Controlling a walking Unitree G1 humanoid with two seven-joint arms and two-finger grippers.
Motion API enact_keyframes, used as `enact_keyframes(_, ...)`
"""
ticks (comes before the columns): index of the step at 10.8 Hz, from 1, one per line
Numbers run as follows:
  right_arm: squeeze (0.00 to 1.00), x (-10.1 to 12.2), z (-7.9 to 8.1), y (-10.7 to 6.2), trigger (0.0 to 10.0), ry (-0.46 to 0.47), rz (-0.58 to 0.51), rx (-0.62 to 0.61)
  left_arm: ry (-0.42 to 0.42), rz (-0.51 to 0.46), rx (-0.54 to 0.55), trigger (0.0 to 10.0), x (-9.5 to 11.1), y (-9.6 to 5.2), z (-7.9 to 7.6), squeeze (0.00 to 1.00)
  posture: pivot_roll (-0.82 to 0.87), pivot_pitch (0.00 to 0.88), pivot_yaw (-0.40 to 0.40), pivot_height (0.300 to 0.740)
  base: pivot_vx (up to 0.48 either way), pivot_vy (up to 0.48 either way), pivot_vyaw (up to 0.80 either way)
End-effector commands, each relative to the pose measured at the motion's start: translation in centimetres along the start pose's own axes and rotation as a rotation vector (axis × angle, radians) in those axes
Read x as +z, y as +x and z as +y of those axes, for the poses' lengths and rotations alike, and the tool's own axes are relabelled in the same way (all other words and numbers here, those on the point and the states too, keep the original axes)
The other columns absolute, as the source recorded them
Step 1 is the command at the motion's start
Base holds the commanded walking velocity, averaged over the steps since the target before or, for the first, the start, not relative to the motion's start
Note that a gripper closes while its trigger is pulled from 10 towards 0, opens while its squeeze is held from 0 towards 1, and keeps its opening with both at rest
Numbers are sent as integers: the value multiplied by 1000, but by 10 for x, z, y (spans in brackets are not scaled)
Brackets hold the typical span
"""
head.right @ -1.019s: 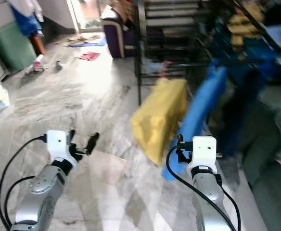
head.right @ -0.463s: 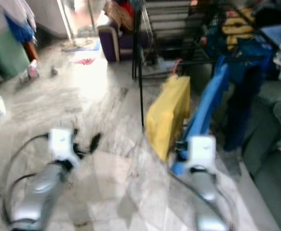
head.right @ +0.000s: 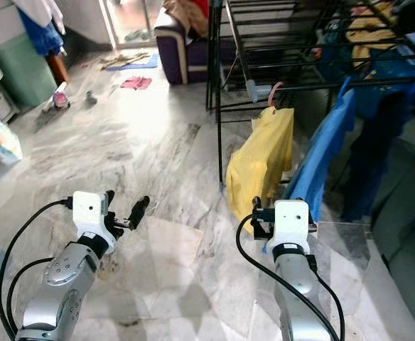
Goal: Hang hanger
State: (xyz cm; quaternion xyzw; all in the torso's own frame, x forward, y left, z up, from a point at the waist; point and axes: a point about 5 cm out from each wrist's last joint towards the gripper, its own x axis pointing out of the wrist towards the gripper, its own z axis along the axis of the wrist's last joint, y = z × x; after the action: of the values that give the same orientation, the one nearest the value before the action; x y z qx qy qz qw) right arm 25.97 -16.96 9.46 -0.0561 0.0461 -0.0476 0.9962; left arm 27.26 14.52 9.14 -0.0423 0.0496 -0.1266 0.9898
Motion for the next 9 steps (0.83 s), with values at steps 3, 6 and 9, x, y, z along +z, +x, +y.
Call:
enact_keyframes(3, 0, 3, 0, 1, 10000, 7, -11, -7, 4, 16, -4, 10000, -2, 1, 0, 0, -76, 40, 46, 740, 0, 0, 0)
enact_keyframes(6, 0, 5, -5, -1, 10000, 0, -19, -12, 40, -7, 24, 10000, 2, -4, 3, 0, -80, 29, 45, 740, 0, 0, 0)
enact_keyframes(9, 0, 4, -25, -14, 10000, -37, -14, -63, 87, -1, 88, 10000, -1, -16, 25, 0, -90, 0, 46, 740, 0, 0, 0)
